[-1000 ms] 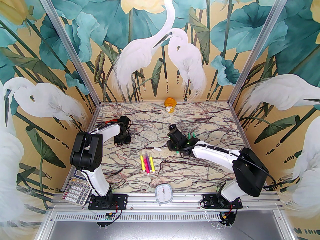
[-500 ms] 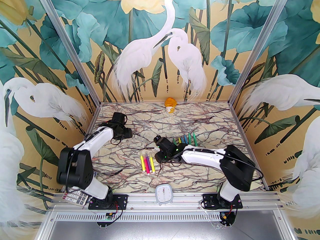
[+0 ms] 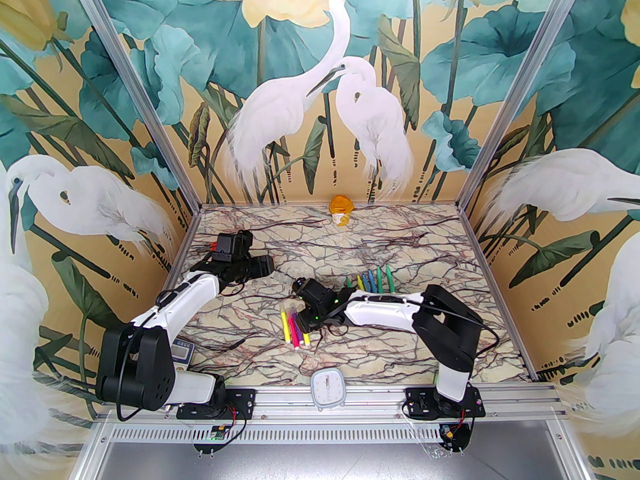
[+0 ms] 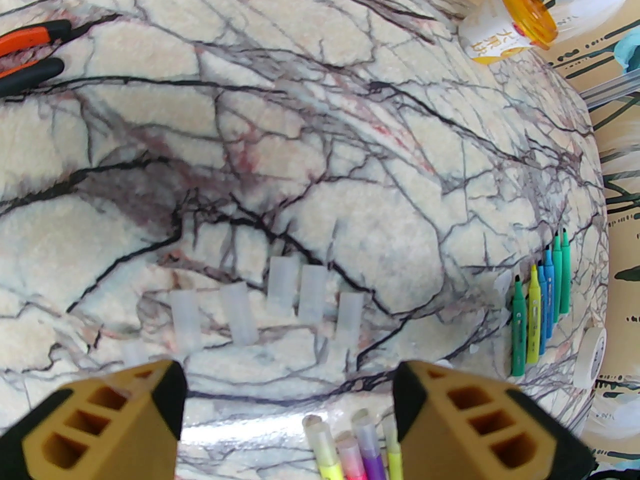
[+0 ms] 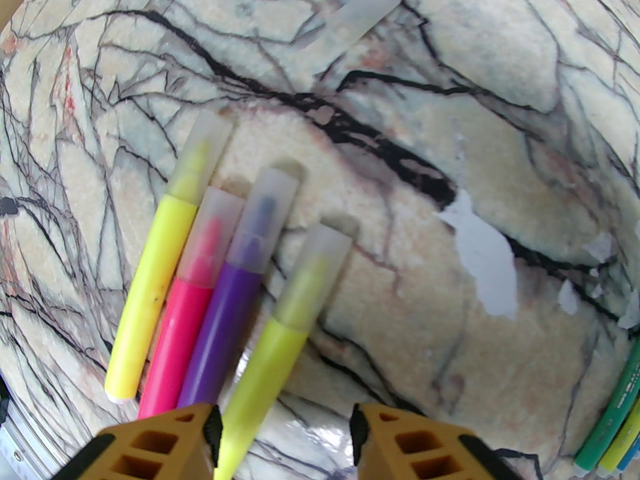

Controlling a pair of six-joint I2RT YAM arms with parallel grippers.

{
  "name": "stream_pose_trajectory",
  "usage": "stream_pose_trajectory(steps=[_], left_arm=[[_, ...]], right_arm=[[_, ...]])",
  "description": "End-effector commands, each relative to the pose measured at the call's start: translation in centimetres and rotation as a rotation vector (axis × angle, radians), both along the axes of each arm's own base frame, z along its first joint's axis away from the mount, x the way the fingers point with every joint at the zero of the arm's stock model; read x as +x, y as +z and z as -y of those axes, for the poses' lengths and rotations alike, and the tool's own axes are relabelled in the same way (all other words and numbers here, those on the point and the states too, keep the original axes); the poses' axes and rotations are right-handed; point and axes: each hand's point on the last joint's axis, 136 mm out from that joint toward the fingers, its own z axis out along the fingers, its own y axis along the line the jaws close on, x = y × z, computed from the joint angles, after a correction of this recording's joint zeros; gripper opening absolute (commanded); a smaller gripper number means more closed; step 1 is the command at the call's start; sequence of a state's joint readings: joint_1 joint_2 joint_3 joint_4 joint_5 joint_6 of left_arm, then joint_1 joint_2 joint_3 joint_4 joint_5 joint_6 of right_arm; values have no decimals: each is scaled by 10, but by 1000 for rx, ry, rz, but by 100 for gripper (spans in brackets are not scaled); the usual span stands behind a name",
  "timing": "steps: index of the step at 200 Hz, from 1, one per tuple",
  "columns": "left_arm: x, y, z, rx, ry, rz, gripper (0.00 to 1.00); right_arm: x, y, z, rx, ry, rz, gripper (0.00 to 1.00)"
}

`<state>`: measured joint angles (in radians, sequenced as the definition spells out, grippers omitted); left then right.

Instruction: Open the pen caps

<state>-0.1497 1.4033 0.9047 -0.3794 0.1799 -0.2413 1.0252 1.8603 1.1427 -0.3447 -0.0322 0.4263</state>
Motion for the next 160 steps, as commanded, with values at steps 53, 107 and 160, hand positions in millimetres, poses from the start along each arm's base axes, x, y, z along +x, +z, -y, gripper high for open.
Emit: stream_pose_trajectory(steps=[53,107,160], left_arm=[[2,6,4,-30,-20,45,74],[0,2,3,-23,-21,37,74],[0,5,3,-29,-9,41,74]], right_arm=[[-10,-15,-3,-78,-13,-52,46],[-11,-26,6,-198,-39,-34,42],[-2,-29,34,-324,-110,17,34]])
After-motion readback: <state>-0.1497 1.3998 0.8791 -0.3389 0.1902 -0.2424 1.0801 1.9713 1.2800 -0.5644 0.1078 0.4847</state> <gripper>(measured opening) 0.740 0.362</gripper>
